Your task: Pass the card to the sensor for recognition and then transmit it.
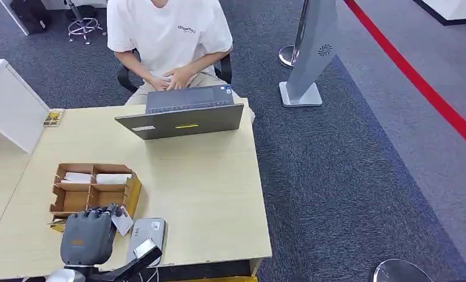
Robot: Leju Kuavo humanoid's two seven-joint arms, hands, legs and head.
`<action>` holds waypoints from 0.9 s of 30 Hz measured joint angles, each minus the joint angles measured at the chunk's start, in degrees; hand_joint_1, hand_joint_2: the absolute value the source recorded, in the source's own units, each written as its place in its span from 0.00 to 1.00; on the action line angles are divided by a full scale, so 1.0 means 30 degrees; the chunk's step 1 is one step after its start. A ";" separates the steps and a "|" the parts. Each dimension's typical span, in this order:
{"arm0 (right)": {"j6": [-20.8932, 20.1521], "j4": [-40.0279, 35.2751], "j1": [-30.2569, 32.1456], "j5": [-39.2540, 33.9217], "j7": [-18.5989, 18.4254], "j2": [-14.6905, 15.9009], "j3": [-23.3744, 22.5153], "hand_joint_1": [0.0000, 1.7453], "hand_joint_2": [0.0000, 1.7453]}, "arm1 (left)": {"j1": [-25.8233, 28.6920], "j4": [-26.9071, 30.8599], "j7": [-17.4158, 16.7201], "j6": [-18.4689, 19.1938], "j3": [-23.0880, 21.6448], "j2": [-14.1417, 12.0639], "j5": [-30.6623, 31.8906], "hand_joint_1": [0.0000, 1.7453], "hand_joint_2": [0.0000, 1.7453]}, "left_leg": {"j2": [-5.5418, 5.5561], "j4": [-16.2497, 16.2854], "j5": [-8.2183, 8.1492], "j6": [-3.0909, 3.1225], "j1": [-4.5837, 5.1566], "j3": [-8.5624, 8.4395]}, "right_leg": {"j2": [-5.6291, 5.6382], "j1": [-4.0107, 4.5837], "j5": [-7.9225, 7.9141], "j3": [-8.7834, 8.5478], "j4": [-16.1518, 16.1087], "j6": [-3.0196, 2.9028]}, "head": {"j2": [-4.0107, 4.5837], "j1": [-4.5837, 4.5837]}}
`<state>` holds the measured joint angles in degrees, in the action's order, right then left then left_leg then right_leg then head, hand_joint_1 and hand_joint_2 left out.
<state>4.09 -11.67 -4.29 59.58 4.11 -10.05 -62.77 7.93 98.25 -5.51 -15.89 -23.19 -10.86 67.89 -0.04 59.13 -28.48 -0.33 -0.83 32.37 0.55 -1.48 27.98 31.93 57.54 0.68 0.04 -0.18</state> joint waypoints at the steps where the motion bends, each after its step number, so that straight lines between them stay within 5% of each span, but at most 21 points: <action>1: -0.0015 0.0000 -0.0001 0.0007 0.0000 0.0000 0.0000 0.00 1.00 | 0.0000 0.0000 -0.0008 0.0089 0.0000 0.0000 0.0000 1.00 1.00 | 0.0000 0.0000 0.0000 0.0000 0.0000 0.0000 | 0.0000 0.0000 0.0000 0.0000 0.0000 0.0000 | 0.0007 0.0000; 27: -0.0044 0.0000 -0.0001 0.0320 -0.0117 0.0000 -0.0022 0.00 1.00 | -0.0026 -0.1581 -0.0795 0.1494 -0.0496 0.0036 0.0226 1.00 1.00 | -0.0001 0.0000 0.0000 0.0000 0.0000 -0.0002 | 0.0001 0.0000 0.0000 0.0001 0.0000 0.0000 | 0.0007 0.0000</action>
<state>3.96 -11.67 -4.29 60.54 3.76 -10.05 -62.84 7.85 93.50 -7.89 -11.41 -24.68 -10.75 68.57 -0.04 59.13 -28.48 -0.33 -0.83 32.37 0.55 -1.48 27.98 31.93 57.54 0.68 0.07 -0.17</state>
